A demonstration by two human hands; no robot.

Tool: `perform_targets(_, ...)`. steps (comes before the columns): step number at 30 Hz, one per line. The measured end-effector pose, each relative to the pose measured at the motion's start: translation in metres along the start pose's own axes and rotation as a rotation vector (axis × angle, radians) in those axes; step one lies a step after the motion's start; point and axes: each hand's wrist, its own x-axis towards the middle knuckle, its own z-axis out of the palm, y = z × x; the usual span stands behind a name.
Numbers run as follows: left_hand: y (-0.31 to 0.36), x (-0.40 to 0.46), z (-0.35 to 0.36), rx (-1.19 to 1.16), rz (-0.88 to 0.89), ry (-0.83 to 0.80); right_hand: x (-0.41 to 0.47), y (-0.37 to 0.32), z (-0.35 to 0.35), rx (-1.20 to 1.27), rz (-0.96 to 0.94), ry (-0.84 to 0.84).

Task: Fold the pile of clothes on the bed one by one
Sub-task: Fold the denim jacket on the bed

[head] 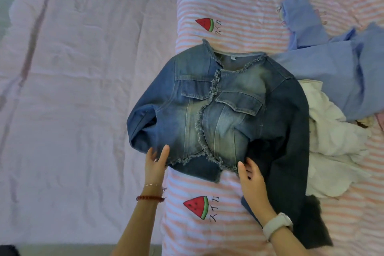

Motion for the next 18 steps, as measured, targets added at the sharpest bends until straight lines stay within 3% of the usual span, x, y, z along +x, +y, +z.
perform_targets(3, 0.012, 0.01, 0.002, 0.105, 0.043, -0.013, 0.011, -0.007, 0.009, 0.175, 0.072, -0.012)
perform_targets(6, 0.027, 0.007, 0.001, 0.049, 0.111, -0.007, 0.016, -0.026, 0.009, 0.288, 0.068, 0.063)
perform_targets(13, 0.072, -0.024, -0.009, -0.078, 0.321, -0.047, -0.004, -0.071, -0.057, 0.254, -0.207, 0.402)
perform_targets(16, 0.091, -0.023, -0.022, -0.075, 0.237, -0.045, -0.007, -0.075, -0.098, 0.039, -0.27, 0.546)
perform_targets(18, 0.087, -0.011, -0.034, 0.183, 0.21, 0.018, -0.005, -0.062, -0.115, -0.228, -0.217, 0.548)
